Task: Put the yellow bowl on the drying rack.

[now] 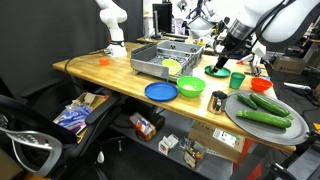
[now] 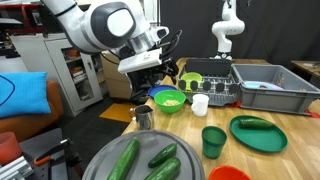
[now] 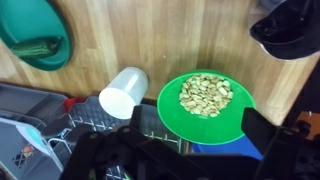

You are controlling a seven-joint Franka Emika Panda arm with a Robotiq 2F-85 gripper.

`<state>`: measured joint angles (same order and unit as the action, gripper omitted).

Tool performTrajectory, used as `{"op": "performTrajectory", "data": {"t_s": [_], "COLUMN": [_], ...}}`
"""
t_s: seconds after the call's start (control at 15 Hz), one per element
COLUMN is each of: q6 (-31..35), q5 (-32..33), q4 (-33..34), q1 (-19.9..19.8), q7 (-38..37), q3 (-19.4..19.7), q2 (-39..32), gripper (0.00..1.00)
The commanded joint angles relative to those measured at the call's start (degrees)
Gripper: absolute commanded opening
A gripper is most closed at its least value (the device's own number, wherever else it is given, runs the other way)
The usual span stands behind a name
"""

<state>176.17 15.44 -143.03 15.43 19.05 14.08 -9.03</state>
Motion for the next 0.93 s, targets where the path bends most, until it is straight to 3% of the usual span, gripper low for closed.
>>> {"op": "performTrajectory", "data": {"t_s": [0.0, 0.07, 0.87], "q6": [0.0, -0.2, -0.2], "q5": [-3.2, -2.0, -2.7], "q4": [-1.6, -2.4, -2.9], "q1": [-0.9, -6.0, -6.7], "q7": [1.3, 0.0, 0.2], "q3": [-1.9, -7.0, -7.4], "q2": [1.2, 2.2, 3.0], "gripper": [1.0, 1.0, 1.0]}}
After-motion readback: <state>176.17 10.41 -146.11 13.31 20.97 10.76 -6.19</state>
